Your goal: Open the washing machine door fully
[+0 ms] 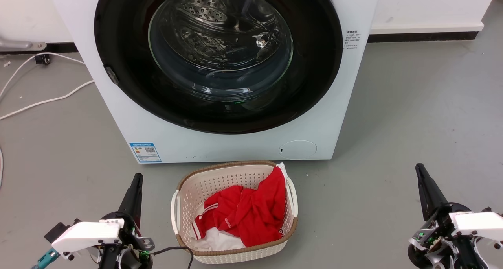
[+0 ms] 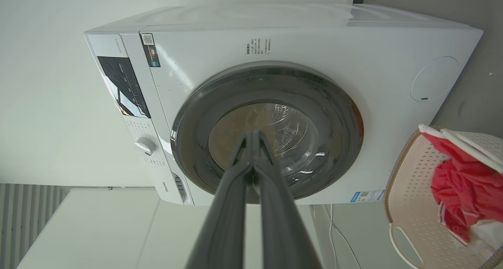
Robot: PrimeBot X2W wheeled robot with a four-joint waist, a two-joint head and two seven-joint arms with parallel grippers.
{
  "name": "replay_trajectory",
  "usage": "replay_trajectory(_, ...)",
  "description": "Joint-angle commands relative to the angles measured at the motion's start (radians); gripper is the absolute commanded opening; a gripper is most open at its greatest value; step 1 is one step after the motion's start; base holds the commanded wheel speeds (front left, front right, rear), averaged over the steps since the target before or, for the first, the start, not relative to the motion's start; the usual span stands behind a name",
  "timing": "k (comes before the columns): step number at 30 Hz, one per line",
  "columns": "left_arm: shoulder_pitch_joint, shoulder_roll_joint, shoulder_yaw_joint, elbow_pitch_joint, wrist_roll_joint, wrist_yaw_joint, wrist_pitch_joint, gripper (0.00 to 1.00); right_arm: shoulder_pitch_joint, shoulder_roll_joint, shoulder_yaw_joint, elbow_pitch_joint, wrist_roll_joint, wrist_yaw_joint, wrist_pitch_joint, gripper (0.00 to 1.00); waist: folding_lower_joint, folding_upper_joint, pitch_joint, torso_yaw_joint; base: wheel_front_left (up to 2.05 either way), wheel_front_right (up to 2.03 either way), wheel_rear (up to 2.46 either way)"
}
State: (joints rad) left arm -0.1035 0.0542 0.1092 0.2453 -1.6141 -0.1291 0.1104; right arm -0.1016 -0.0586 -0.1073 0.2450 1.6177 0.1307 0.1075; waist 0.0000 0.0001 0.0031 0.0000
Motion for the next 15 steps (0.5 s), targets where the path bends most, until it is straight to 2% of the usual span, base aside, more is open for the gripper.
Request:
replay_trajectory(1,-0.009,0.000,0.004,0.001,0.004,-0.003,0.002,0.00,-0.013,0.004,-0.002,0.001,-0.007,0.000,0.004,0.00,0.0000,-0.0001,0.000,0.000,0.00,0.00,0.00)
replay_trajectory(15,-0.009,-0.001,0.005,0.001,0.005,-0.003,0.002,0.00,-0.013,0.005,-0.003,0.001,-0.007,0.000,0.006,0.00,0.0000,-0.0001,0.000,0.000,0.00,0.00,0.00)
